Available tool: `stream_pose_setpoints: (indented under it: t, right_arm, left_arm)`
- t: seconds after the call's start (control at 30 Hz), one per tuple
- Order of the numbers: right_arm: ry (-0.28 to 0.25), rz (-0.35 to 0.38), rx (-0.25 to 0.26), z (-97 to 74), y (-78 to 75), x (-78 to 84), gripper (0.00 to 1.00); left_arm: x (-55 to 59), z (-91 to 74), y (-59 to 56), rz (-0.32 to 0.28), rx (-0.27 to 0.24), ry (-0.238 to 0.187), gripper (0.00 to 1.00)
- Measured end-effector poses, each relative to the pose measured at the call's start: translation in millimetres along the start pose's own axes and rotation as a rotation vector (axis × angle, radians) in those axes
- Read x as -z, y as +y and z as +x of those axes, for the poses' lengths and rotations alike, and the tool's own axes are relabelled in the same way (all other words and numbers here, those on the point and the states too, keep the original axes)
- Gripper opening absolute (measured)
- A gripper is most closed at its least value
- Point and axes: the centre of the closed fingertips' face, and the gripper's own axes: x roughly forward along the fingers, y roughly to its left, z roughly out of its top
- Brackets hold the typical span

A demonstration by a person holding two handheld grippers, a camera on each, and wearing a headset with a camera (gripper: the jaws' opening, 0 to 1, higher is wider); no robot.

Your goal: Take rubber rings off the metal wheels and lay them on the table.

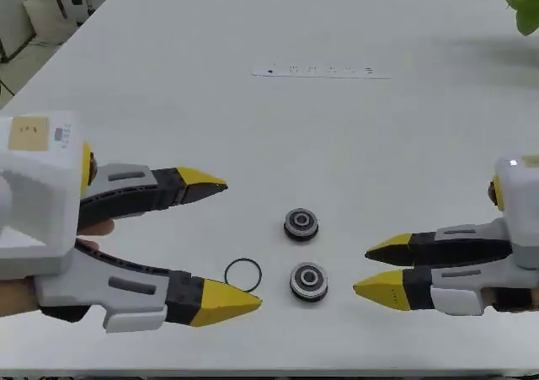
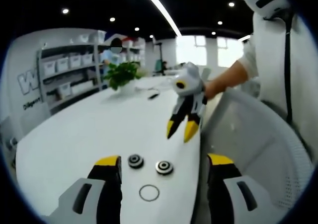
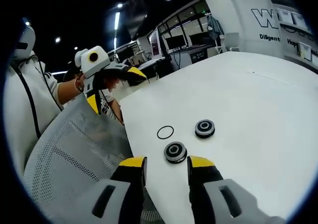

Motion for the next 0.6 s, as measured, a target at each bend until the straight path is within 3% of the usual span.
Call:
stream_pose_setpoints:
  t: [0.13,0.6]
  right_arm:
    - [-0.01,0.01,-0.005,2.5,-5.2,-0.2,0.29]
    - [0.048,-0.043,-0.047,22.7,-12.0,7.7,0.29]
  left_arm:
    - [-1.5,12.2,-0.8,0.019,0.029,0.001,0.69]
    - [5.8,47.0,9.8,0.037,0.073,0.009,0.62]
